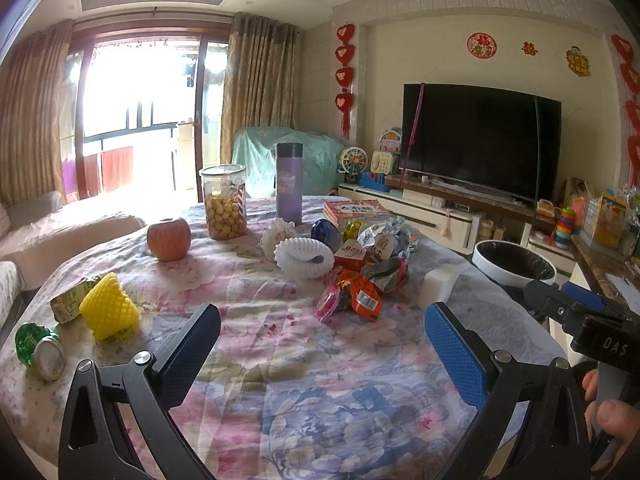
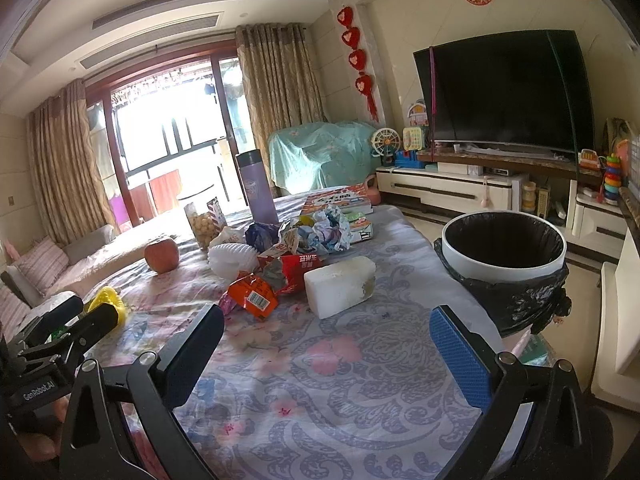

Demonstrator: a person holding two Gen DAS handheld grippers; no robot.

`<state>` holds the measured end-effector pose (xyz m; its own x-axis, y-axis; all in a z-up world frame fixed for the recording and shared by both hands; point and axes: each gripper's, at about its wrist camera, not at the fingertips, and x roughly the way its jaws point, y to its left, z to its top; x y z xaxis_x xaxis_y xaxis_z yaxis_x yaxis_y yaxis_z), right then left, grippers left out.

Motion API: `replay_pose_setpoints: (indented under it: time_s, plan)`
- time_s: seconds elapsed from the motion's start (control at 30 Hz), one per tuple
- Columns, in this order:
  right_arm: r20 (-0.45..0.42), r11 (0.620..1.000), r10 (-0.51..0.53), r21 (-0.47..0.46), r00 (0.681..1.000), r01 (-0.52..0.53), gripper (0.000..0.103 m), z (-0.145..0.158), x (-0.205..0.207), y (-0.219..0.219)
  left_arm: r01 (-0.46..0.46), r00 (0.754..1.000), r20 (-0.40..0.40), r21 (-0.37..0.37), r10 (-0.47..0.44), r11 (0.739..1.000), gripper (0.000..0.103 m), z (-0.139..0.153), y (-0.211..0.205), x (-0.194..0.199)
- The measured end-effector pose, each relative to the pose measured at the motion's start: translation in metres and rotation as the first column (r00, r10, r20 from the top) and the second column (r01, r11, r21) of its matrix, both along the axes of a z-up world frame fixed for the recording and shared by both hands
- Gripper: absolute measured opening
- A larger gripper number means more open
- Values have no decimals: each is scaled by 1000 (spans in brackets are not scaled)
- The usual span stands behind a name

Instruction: Collect trash

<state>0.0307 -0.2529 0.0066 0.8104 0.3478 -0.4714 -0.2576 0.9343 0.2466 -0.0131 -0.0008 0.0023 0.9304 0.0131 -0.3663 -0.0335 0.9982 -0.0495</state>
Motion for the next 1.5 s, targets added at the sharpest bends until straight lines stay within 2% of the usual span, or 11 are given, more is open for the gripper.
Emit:
replay_pose_setpoints:
  time_s: [0.47,0.77,0.97,1.23,1.5]
  plan:
    - [-14,1000,4,8,1000,-4,103,-6,2,1,3,1000,-27,-4,-3,1000,102,-9,5,13]
    - [-64,999,32,25,997,-31,103,-16,16,6,11,997,-79,-1,-11,1000,102,-17,10,36]
    - [-112,999,44,37,993,-40,103,-26,36,7,16,990,-137,6,-15,1000,102,-26,15,69]
    - [-197,997,55,59,979,-44,102,-42,71,9,35,974,-225,11,-31,999,95,-38,18,122]
    - [-270,997,70,43,960,-61,96,-57,100,20,57,951,-304,-14,-58,998,87,-50,22,164]
